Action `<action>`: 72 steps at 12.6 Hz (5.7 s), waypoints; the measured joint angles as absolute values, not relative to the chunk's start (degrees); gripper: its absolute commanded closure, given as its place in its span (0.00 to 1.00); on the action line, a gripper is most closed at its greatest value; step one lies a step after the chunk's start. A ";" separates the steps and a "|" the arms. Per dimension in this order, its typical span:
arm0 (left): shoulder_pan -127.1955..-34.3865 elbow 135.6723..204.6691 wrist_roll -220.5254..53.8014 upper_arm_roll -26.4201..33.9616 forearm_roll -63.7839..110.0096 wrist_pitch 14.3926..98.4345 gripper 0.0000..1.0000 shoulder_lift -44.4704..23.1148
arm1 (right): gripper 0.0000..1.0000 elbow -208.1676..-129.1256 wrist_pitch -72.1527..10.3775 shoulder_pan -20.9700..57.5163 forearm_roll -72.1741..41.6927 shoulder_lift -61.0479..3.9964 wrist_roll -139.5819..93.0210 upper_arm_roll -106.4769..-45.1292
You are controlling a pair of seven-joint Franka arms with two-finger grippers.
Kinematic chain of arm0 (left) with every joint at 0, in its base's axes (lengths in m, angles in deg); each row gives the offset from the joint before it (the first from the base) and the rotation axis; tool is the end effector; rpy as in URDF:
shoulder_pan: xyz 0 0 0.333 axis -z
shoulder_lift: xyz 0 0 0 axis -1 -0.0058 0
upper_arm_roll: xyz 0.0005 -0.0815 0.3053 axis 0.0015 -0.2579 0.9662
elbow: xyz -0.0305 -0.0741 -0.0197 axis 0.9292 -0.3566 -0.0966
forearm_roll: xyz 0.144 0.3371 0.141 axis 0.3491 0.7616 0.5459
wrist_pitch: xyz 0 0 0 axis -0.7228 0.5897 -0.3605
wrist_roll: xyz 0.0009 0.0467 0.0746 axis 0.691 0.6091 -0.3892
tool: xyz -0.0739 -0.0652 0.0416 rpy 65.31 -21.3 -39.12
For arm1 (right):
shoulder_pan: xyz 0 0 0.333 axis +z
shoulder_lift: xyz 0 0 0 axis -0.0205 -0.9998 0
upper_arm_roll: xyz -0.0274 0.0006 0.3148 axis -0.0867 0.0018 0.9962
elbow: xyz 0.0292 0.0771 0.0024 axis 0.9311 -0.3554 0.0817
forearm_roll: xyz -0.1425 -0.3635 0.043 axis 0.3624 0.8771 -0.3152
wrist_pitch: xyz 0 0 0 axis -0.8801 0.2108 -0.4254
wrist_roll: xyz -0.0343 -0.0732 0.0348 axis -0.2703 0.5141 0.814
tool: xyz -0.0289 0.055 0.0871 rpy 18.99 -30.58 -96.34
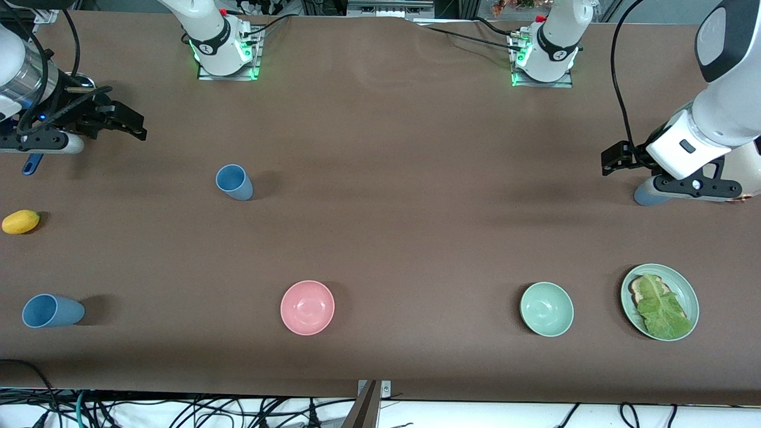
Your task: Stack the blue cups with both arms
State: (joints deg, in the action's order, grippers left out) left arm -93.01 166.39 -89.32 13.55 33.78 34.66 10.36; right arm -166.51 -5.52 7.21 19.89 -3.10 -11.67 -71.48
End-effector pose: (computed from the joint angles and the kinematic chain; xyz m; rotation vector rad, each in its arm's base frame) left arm 0.5761 -0.0459 0.5397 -3.1141 0.1318 0.1385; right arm 0.5382 0.0494 0.5882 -3.1148 0.0474 0.1337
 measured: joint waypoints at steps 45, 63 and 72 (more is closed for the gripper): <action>-125.86 171.61 -128.43 10.15 39.20 44.46 1.00 -12.28 | 0.00 -166.51 -5.16 7.21 19.89 -3.11 -11.59 -71.51; -104.50 152.21 -63.41 -27.71 37.80 25.93 1.00 -10.86 | 0.00 -166.49 -6.15 7.06 19.89 -3.98 -11.55 -72.73; -76.74 153.22 -57.15 -13.35 43.10 45.72 1.00 -27.49 | 0.00 -166.52 -6.25 7.32 19.89 -6.30 -11.62 -72.26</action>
State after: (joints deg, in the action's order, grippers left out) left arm -76.74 153.22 -57.15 -13.35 43.10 45.72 -27.49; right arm -166.52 -6.25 7.32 19.89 -6.30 -11.62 -72.26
